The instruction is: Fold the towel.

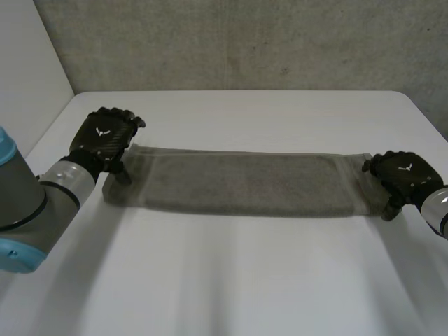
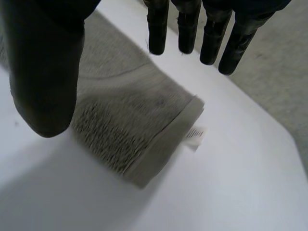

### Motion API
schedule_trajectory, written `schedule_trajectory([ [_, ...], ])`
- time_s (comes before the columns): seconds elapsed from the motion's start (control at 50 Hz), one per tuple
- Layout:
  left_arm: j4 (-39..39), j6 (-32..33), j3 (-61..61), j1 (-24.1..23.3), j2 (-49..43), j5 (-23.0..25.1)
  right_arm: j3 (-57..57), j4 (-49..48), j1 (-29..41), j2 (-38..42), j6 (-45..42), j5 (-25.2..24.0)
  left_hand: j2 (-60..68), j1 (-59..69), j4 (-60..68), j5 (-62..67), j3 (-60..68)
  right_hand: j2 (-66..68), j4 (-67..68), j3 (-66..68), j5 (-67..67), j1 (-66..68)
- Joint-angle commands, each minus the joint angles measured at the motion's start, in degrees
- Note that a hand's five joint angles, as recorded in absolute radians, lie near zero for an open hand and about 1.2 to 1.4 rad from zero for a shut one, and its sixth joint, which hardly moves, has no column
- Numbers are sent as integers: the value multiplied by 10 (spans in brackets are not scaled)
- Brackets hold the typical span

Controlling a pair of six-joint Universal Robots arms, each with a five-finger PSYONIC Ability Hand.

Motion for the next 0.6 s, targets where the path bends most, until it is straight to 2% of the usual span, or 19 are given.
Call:
schedule_trajectory([
  [0.02, -52, -4, -29, 3, 22, -3, -12, -9, -6, 42, -4, -14, -25, -28, -34, -12, -29, 79, -44, -24, 71, 80],
  [0.22, -80, -42, -36, 9, 27, -3, -33, -31, -5, 87, -3, -18, -34, -37, -34, -20, -29, 145, -44, -24, 137, 146],
  [0.26, -79, -43, -37, 12, 28, -3, -37, -32, -6, 96, -3, -18, -34, -37, -34, -20, -29, 290, -44, -24, 282, 292],
  [0.28, -79, -43, -37, 13, 31, -3, -37, -32, -6, 96, -3, -18, -34, -37, -34, -20, -29, 291, -44, -24, 283, 293],
  [0.3, -79, -43, -37, 13, 32, -3, -38, -34, -6, 96, -3, -17, -34, -37, -34, -20, -29, 413, -44, -24, 405, 414],
  [0.32, -79, -43, -37, 13, 32, -3, -38, -34, -6, 96, -3, -17, -34, -37, -34, -20, -29, 414, -44, -24, 406, 415],
  [0.34, -79, -44, -37, 14, 35, -3, -38, -37, -8, 94, -4, -17, -34, -37, -34, -20, -29, 556, -44, -24, 547, 557],
  [0.36, -79, -44, -37, 14, 38, -3, -37, -39, -9, 91, -4, -16, -35, -38, -34, -22, -29, 598, -44, -24, 590, 599],
  [0.48, -80, -44, -38, 17, 43, -3, -35, -41, -25, 85, -4, -15, -35, -38, -34, -22, -29, 598, -44, -24, 590, 600],
  [0.6, -82, -44, -42, 25, 49, -3, -40, -39, -100, 65, -10, -19, -35, -38, -34, -22, -29, 598, -44, -24, 590, 600],
])
